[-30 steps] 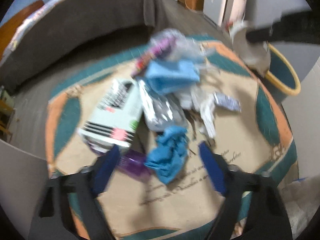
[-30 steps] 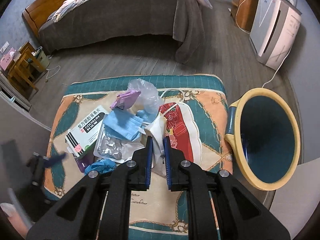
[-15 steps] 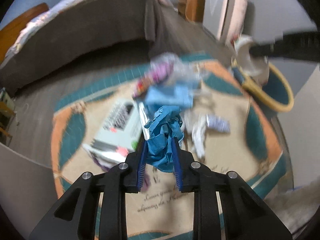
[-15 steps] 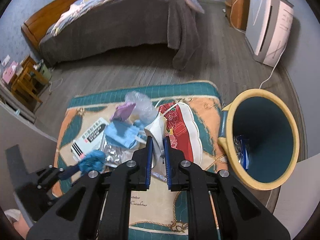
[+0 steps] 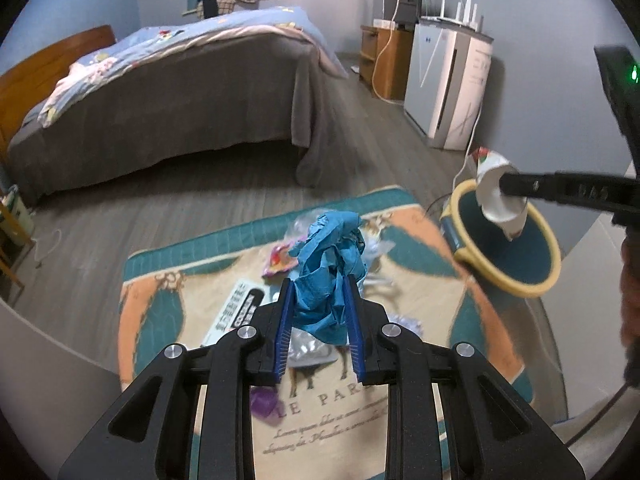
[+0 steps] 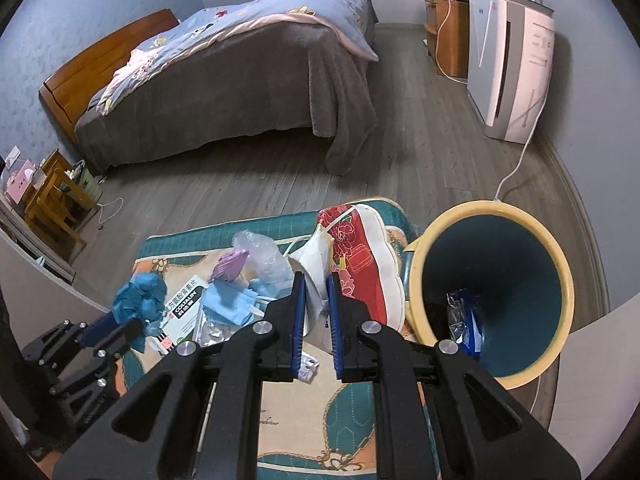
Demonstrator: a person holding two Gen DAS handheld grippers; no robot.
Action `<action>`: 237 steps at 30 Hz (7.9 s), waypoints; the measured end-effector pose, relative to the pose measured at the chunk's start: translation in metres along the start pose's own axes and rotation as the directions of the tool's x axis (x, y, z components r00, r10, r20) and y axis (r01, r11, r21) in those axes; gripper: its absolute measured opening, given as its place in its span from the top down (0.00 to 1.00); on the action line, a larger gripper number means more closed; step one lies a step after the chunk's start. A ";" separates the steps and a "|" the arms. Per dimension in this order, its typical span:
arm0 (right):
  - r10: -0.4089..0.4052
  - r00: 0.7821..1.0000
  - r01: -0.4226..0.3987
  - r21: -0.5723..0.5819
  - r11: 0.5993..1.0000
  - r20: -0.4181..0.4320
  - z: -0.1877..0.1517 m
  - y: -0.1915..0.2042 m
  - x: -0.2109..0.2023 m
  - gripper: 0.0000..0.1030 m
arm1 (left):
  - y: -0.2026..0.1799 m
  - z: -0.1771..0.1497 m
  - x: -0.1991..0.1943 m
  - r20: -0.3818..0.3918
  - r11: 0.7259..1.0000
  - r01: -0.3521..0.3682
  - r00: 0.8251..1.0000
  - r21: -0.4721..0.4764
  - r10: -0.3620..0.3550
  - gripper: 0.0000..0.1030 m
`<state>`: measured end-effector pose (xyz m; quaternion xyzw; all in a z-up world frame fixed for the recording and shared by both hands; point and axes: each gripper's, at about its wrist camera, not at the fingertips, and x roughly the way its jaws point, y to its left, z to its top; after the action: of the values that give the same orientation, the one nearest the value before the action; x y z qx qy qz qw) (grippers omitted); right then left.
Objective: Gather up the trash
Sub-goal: 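Carry the red-white cup and blue cloth over the bin and release both, then return both open tools to the remaining trash on the mat, then grasp the white-green medicine box with the left tool while the right tool grasps the pink wrapper, then carry the medicine box and pink wrapper over the bin and release both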
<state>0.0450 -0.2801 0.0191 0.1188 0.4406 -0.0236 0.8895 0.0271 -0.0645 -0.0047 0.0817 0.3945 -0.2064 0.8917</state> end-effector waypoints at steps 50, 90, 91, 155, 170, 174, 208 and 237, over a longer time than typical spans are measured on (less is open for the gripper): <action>-0.147 0.985 0.167 0.325 0.931 -0.086 -0.010 -0.190 0.022 0.90 | -0.189 0.018 0.057 -0.132 0.938 0.206 0.976 0.280 -0.175 0.75; -0.161 0.986 0.145 0.277 0.950 0.035 0.006 -0.172 0.013 0.06 | -0.154 0.046 0.087 -0.075 0.974 0.130 0.990 0.186 -0.118 0.06; -0.158 0.987 0.142 0.284 0.948 0.033 0.007 -0.170 0.013 0.06 | -0.147 0.045 0.083 -0.073 0.976 0.118 0.992 0.182 -0.106 0.06; -0.088 0.992 0.077 -0.120 0.990 -0.088 0.006 0.062 0.093 0.06 | 0.132 -0.011 0.051 -0.171 0.976 -0.203 0.967 -0.073 0.189 0.05; -0.004 0.981 -0.017 -0.108 0.994 -0.194 0.014 0.092 0.146 0.23 | 0.110 -0.039 0.114 -0.320 1.000 -0.009 0.947 0.008 0.011 0.05; 0.037 0.974 -0.054 -0.069 0.996 -0.225 0.014 0.096 0.154 0.28 | 0.101 -0.044 0.122 -0.352 0.998 0.021 0.936 0.056 0.000 0.05; 0.056 0.980 -0.075 -0.089 0.993 -0.192 0.004 0.112 0.099 0.92 | 0.103 -0.046 0.071 -0.290 0.995 -0.060 0.954 0.074 0.079 0.35; -0.030 0.996 0.022 -0.085 0.996 -0.087 0.015 0.078 0.053 0.92 | 0.118 -0.010 0.019 -0.081 0.998 -0.055 0.995 -0.016 0.054 0.83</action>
<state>0.1003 -0.2045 0.0006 0.0763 0.4815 -0.0113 0.8730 0.0830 0.0393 -0.0270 0.0927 0.4293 -0.1751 0.8811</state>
